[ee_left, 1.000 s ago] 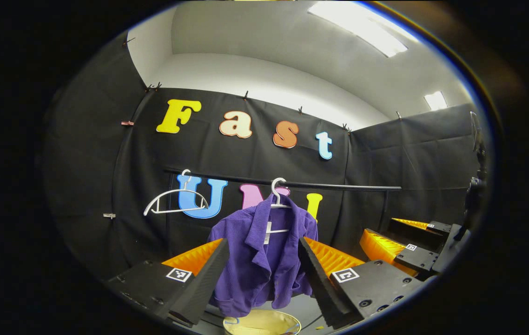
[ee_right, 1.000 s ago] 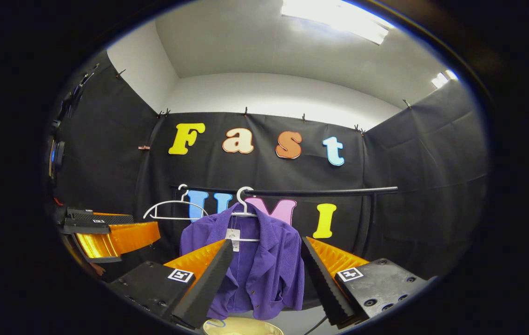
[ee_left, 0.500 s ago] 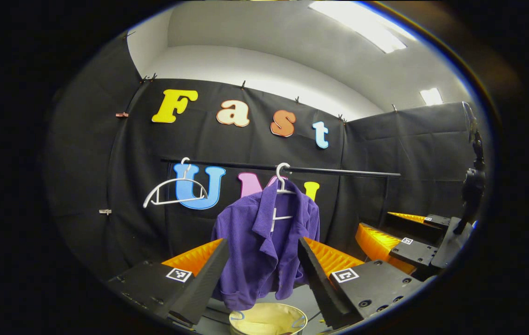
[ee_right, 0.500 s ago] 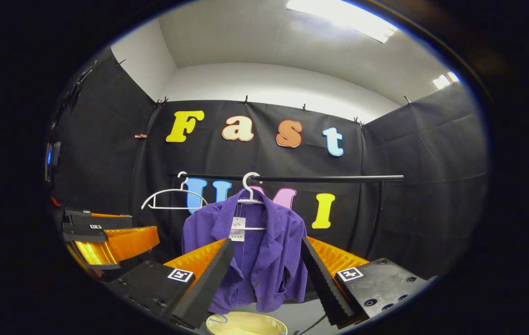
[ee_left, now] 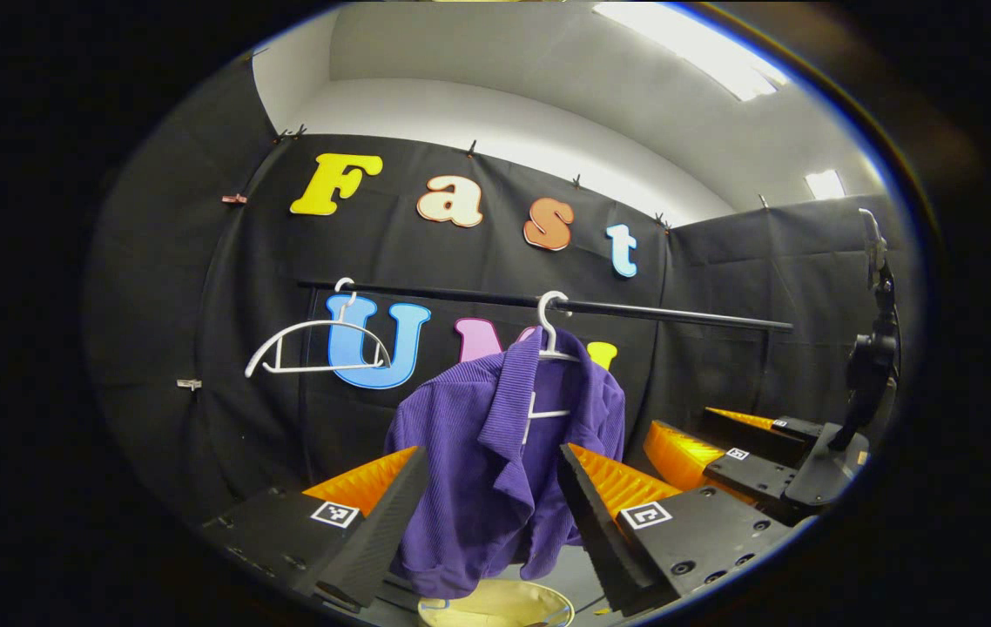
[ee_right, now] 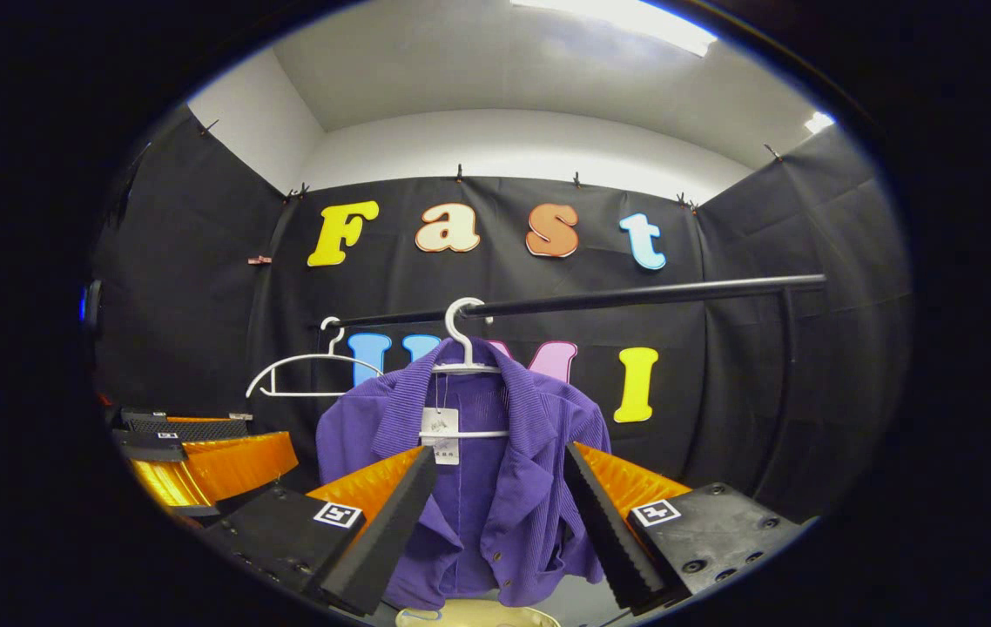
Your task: Grasp the clothes on the hanger with both hands and then place them into the laundry hamper below.
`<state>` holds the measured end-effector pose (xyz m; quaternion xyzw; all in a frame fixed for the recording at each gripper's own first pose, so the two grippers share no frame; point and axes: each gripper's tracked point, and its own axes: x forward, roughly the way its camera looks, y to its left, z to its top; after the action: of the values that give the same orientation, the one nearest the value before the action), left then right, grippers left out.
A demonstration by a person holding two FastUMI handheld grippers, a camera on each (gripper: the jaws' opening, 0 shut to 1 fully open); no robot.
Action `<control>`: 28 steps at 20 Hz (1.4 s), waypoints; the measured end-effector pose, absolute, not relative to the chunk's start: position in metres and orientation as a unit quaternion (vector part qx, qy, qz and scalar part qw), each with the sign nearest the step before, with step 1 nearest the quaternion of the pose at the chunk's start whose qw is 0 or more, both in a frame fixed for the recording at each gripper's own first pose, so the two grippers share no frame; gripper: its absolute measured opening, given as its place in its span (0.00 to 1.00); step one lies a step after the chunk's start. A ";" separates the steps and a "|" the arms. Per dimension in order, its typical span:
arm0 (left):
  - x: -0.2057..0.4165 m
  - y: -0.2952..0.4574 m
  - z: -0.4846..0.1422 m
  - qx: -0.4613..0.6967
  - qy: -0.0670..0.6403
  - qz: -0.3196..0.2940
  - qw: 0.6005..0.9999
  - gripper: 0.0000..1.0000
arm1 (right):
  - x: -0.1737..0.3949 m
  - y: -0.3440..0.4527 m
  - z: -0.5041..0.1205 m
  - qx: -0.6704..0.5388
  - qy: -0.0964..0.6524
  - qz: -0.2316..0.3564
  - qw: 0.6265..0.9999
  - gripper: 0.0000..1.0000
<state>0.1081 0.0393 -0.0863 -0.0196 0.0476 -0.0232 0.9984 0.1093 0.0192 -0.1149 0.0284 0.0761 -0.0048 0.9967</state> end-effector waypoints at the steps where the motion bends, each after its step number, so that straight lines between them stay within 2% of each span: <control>1: 0.123 0.035 -0.090 -0.022 0.044 -0.018 0.999 0.94 | 0.123 0.014 -0.124 0.033 0.077 0.001 0.996 0.96; 9: 0.204 0.019 -0.127 -0.030 0.039 0.039 0.998 0.93 | 0.196 -0.004 -0.193 0.043 0.109 0.070 0.991 0.96; 20: 0.258 0.032 -0.183 -0.030 0.087 0.108 0.990 0.93 | 0.240 -0.006 -0.258 0.112 0.164 0.100 0.975 0.98; 25: 0.281 0.035 -0.188 -0.023 0.081 0.129 0.988 0.89 | 0.266 -0.006 -0.267 0.132 0.163 0.112 0.971 0.96; 26: 0.285 0.036 -0.190 -0.023 0.081 0.128 0.988 0.87 | 0.273 -0.008 -0.269 0.139 0.164 0.117 0.970 0.90; 27: 0.289 0.038 -0.191 -0.021 0.085 0.133 0.987 0.78 | 0.277 -0.009 -0.271 0.146 0.166 0.123 0.967 0.87; 28: 0.290 0.041 -0.194 -0.018 0.090 0.138 0.986 0.70 | 0.275 -0.012 -0.273 0.152 0.169 0.128 0.965 0.73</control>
<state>0.2899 0.0412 -0.1942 -0.0181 0.0898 0.1383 0.9862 0.2751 -0.0118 -0.2727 0.1520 0.1688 0.1281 0.9654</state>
